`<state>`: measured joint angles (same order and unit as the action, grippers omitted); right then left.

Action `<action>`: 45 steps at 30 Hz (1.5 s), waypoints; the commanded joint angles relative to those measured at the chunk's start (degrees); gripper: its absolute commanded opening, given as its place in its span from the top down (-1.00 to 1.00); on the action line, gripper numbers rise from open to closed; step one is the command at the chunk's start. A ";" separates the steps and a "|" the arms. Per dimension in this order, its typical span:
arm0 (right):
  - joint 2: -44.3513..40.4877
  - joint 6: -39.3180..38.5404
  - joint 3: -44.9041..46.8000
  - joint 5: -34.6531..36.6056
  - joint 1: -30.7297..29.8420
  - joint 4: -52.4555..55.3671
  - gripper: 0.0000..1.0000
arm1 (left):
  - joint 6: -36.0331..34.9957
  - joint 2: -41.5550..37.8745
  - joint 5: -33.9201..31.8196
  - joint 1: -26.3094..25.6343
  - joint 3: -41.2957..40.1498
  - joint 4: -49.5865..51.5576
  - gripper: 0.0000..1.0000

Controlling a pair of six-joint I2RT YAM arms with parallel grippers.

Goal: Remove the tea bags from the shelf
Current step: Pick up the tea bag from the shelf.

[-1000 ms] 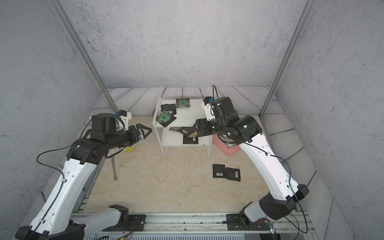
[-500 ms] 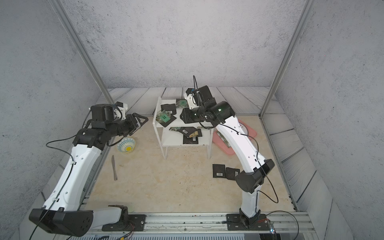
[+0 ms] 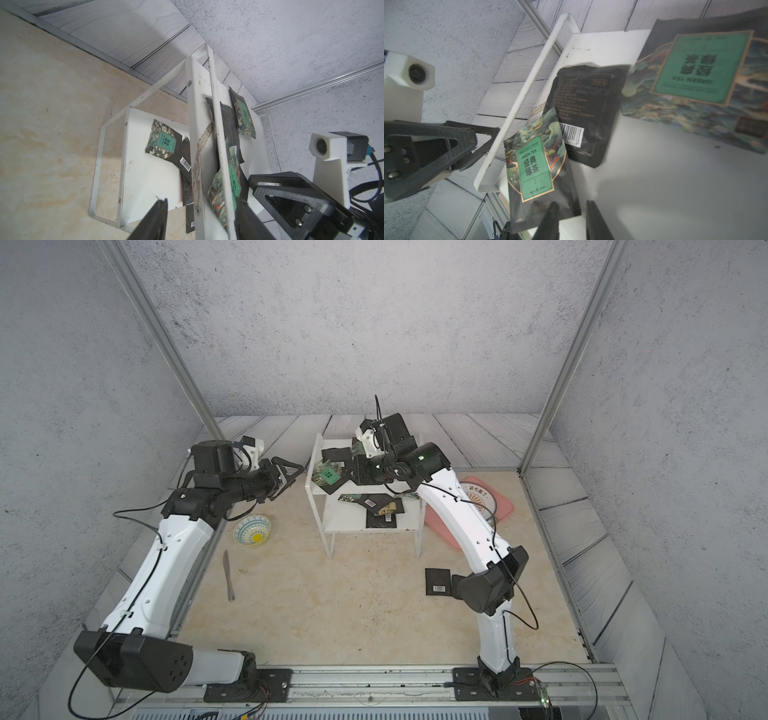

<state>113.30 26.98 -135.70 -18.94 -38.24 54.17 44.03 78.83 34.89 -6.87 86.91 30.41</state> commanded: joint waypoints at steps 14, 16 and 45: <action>3.03 1.58 -0.85 -2.47 -1.83 -2.67 0.49 | 1.30 1.32 2.45 0.37 -4.09 -5.43 0.04; 2.87 1.58 -0.38 -2.42 -1.85 -2.84 0.49 | 2.20 1.80 2.94 0.37 -4.63 -7.11 0.05; -1.01 0.73 4.14 -1.15 -1.95 -4.63 0.41 | 0.90 -2.10 0.66 2.79 -4.62 -6.21 1.00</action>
<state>114.04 28.38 -132.73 -20.91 -39.94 46.41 47.51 79.33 37.39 -5.41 81.95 21.76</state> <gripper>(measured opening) 0.287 0.044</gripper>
